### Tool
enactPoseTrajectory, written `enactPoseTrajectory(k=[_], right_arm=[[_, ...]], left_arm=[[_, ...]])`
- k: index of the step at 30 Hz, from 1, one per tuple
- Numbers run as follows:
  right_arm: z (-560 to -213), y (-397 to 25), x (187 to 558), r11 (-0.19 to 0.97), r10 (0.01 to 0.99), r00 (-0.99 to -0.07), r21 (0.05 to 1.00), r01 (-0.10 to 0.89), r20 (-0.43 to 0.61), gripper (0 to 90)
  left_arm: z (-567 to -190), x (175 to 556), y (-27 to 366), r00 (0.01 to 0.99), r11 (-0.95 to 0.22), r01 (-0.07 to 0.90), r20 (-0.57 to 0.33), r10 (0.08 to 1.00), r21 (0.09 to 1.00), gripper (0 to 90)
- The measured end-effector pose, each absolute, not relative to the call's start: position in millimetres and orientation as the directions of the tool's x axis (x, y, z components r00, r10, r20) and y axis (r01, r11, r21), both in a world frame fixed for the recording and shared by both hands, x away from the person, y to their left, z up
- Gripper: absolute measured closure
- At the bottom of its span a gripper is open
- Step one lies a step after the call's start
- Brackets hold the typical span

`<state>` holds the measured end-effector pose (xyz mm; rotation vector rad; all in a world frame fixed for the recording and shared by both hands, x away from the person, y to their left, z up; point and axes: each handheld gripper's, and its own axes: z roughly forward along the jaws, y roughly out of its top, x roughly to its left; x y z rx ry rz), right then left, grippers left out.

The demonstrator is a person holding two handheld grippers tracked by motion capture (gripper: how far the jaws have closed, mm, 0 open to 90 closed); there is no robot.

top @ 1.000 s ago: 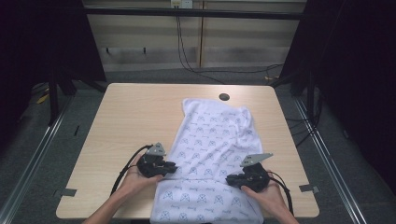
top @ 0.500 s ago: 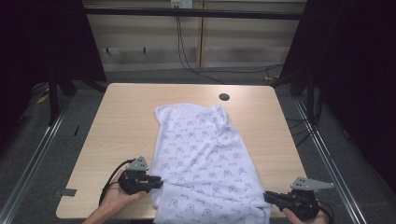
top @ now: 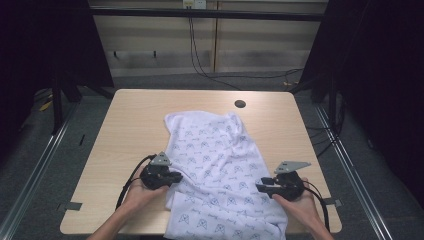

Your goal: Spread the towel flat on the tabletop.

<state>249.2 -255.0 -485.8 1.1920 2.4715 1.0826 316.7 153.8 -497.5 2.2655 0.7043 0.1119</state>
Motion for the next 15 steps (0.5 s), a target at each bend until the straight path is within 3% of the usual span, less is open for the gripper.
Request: enactPoseTrajectory(k=[3, 5, 10, 15], right_arm=[[-495.4, -245.8, 255.1, 0.471, 0.737, -0.673, 0.665, 0.580, 0.065, 68.2], [-493.4, -246.6, 251.0, 0.490, 0.734, -0.677, 0.651, 0.580, 0.051, 86.0], [-491.4, -258.5, 224.5, 0.477, 0.736, -0.671, 0.634, 0.609, 0.091, 89.3], [-488.2, -258.6, 187.8, 0.503, 0.677, -0.715, 0.599, 0.623, 0.175, 89.4]], left_arm=[[-498.3, 312.2, 156.8, 0.844, -0.556, 0.470, -0.166, 0.509, 0.686, 89.3], [-497.8, 305.7, 159.2, 0.849, -0.563, 0.467, -0.169, 0.500, 0.682, 89.7], [-497.7, 289.4, 159.8, 0.870, -0.578, 0.446, -0.180, 0.460, 0.683, 89.6], [-498.6, 279.4, 156.2, 0.873, -0.573, 0.461, -0.232, 0.428, 0.678, 89.3]])
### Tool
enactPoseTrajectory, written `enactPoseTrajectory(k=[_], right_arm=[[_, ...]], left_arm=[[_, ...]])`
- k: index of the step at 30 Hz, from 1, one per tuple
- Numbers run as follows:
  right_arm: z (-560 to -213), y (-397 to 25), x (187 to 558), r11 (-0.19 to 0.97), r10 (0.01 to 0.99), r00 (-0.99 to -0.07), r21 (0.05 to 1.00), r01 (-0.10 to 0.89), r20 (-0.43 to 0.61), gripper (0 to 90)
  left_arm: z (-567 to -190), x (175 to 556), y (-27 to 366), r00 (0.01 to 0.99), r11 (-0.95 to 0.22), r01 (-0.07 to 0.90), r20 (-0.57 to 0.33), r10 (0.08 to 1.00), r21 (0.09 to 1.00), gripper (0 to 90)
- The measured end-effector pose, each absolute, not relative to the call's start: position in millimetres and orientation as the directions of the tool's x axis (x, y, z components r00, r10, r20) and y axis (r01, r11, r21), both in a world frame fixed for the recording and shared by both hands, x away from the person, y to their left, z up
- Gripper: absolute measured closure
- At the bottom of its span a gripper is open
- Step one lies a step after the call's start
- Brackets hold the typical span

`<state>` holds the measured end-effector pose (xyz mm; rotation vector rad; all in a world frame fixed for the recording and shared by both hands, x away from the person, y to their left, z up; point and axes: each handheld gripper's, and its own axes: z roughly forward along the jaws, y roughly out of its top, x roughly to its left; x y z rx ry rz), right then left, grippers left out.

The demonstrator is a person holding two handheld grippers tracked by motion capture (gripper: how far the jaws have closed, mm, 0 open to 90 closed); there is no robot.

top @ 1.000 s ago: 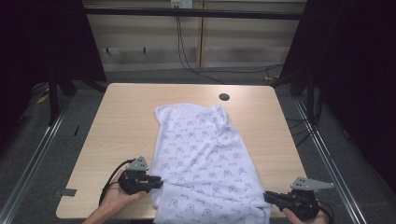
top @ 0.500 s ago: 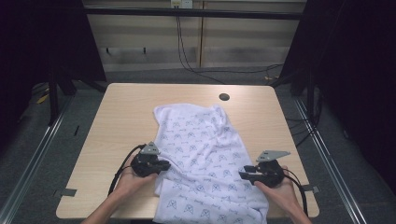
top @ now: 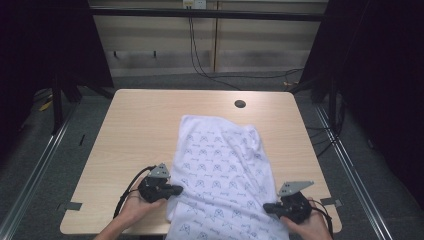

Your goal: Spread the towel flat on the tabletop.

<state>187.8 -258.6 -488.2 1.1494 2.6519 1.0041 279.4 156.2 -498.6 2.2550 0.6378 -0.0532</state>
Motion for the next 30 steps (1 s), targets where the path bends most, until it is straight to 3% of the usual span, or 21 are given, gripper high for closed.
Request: enactPoseTrajectory(k=[3, 5, 10, 13, 23, 30], right_arm=[[-486.1, -253.3, 172.0, 0.534, 0.630, -0.742, 0.566, 0.628, 0.229, 89.3], [-484.5, -248.9, 165.4, 0.562, 0.616, -0.761, 0.562, 0.607, 0.205, 89.0], [-481.7, -252.1, 170.7, 0.483, 0.629, -0.737, 0.620, 0.618, 0.245, 77.5], [-475.3, -261.0, 183.3, 0.410, 0.659, -0.715, 0.686, 0.601, 0.233, 74.3], [-473.3, -264.9, 300.9, 0.327, 0.798, -0.591, 0.742, 0.585, 0.114, 66.5], [-487.4, -265.0, 367.2, 0.265, 0.854, -0.508, 0.750, 0.606, 0.109, 64.0]], left_arm=[[-496.3, 261.4, 155.0, 0.892, -0.607, 0.438, -0.238, 0.384, 0.663, 89.4], [-495.0, 248.1, 159.6, 0.896, -0.620, 0.435, -0.251, 0.365, 0.653, 89.4], [-493.0, 227.1, 182.1, 0.887, -0.627, 0.458, -0.282, 0.365, 0.630, 89.2], [-487.6, 232.0, 190.4, 0.883, -0.580, 0.464, -0.295, 0.366, 0.670, 82.1], [-490.7, 349.6, 167.1, 0.785, -0.427, 0.533, -0.238, 0.572, 0.730, 74.1], [-500.7, 352.9, 160.0, 0.799, -0.500, 0.514, -0.177, 0.575, 0.697, 84.6]])
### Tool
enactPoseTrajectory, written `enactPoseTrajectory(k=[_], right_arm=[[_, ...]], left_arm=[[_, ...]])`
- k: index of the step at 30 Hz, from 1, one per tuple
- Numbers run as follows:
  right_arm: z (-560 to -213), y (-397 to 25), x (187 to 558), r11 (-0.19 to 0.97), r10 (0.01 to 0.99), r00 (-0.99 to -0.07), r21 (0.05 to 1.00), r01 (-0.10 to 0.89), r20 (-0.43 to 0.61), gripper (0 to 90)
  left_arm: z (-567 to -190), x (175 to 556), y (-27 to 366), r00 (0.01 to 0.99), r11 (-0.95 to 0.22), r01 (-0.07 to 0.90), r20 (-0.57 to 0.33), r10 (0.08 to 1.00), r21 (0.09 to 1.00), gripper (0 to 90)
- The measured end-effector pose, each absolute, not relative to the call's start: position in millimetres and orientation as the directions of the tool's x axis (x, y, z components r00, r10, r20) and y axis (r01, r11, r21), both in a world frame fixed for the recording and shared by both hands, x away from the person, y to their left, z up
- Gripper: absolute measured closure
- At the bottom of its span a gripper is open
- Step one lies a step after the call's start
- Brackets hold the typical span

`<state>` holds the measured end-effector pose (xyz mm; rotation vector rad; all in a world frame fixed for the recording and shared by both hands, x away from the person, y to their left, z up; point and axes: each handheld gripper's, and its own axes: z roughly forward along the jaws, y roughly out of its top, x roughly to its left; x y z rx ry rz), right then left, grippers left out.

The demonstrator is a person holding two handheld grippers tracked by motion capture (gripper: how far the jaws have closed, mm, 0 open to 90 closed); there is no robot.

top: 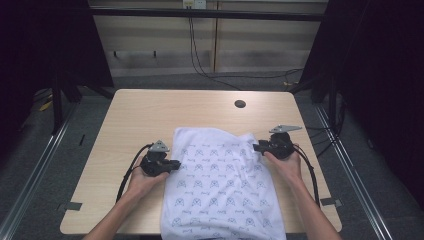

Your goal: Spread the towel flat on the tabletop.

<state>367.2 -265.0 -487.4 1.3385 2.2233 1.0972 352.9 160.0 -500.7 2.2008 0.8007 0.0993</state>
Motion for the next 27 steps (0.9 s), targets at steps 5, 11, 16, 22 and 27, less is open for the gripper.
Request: enactPoseTrajectory(k=[5, 11, 16, 22, 27], right_arm=[[-498.3, -261.3, 376.3, 0.257, 0.875, -0.475, 0.746, 0.615, 0.089, 88.9], [-476.1, -272.6, 358.1, 0.263, 0.889, -0.456, 0.766, 0.586, 0.043, 87.0], [-474.5, -278.4, 326.2, 0.287, 0.883, -0.468, 0.757, 0.587, 0.028, 65.5], [-476.2, -272.6, 316.2, 0.312, 0.855, -0.516, 0.758, 0.572, 0.038, 69.7], [-482.0, -276.9, 349.9, 0.258, 0.860, -0.500, 0.759, 0.598, 0.102, 68.7]], left_arm=[[-498.7, 343.6, 170.2, 0.800, -0.517, 0.518, -0.171, 0.576, 0.681, 87.4], [-499.3, 330.8, 176.8, 0.814, -0.516, 0.511, -0.194, 0.547, 0.688, 85.4], [-497.7, 320.8, 179.6, 0.824, -0.529, 0.518, -0.225, 0.520, 0.672, 80.6], [-495.7, 304.1, 180.2, 0.849, -0.563, 0.510, -0.273, 0.453, 0.651, 76.0], [-492.8, 317.0, 179.5, 0.842, -0.552, 0.517, -0.276, 0.463, 0.654, 73.4]])
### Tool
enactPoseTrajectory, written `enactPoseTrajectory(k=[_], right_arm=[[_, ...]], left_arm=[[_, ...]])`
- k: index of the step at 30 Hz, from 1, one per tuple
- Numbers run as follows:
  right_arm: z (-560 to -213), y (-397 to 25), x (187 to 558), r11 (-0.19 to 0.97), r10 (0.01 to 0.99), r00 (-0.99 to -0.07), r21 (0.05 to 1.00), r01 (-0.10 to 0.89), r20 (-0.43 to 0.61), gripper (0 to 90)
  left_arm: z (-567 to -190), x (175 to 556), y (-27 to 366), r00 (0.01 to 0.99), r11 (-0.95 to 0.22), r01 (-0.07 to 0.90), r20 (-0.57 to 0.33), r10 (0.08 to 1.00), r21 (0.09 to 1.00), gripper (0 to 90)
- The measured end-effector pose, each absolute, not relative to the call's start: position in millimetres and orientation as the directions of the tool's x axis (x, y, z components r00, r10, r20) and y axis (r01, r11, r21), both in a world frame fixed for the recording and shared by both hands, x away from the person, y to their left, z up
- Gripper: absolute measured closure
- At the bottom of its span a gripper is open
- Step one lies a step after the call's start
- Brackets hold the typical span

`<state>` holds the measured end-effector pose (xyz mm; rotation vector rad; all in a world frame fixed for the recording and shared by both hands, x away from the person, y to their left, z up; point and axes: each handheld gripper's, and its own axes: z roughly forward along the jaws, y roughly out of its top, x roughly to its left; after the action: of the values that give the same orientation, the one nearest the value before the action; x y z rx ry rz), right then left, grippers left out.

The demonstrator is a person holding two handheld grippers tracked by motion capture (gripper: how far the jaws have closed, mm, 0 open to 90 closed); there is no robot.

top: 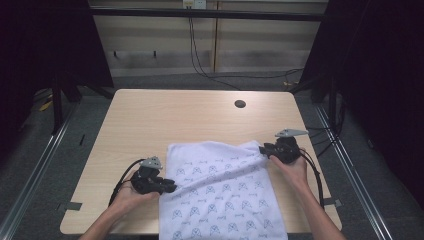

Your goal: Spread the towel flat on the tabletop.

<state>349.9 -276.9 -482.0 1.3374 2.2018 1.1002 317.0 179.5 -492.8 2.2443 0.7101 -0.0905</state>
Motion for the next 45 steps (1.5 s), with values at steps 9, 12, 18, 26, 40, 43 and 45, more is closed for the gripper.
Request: enactPoseTrajectory(k=[9, 12, 18, 26, 40, 43, 45], right_arm=[[-492.0, -251.2, 397.7, 0.286, 0.865, -0.494, 0.723, 0.629, 0.088, 59.5], [-499.2, -247.4, 413.5, 0.249, 0.876, -0.465, 0.710, 0.659, 0.125, 57.2], [-506.1, -245.8, 422.4, 0.235, 0.912, -0.403, 0.708, 0.666, 0.077, 85.6], [-496.5, -266.2, 417.7, 0.128, 0.946, -0.309, 0.757, 0.641, 0.102, 67.4], [-502.0, -250.0, 373.0, 0.311, 0.810, -0.570, 0.725, 0.615, 0.136, 65.0], [-506.2, -246.8, 372.9, 0.335, 0.816, -0.569, 0.720, 0.608, 0.101, 73.5], [-505.5, -249.5, 370.7, 0.340, 0.826, -0.557, 0.713, 0.613, 0.086, 82.5]], left_arm=[[-501.8, 364.4, 183.9, 0.755, -0.435, 0.576, -0.247, 0.607, 0.692, 73.5], [-502.2, 367.3, 183.0, 0.756, -0.442, 0.557, -0.209, 0.620, 0.703, 73.6], [-505.8, 376.2, 189.7, 0.740, -0.402, 0.566, -0.228, 0.633, 0.720, 74.9], [-504.0, 372.1, 187.5, 0.748, -0.427, 0.548, -0.192, 0.636, 0.719, 70.5], [-505.8, 368.7, 191.7, 0.742, -0.401, 0.555, -0.216, 0.634, 0.729, 65.9], [-505.3, 367.3, 189.2, 0.748, -0.424, 0.536, -0.177, 0.639, 0.730, 69.0], [-506.1, 366.2, 188.2, 0.753, -0.441, 0.508, -0.133, 0.644, 0.740, 77.0]])
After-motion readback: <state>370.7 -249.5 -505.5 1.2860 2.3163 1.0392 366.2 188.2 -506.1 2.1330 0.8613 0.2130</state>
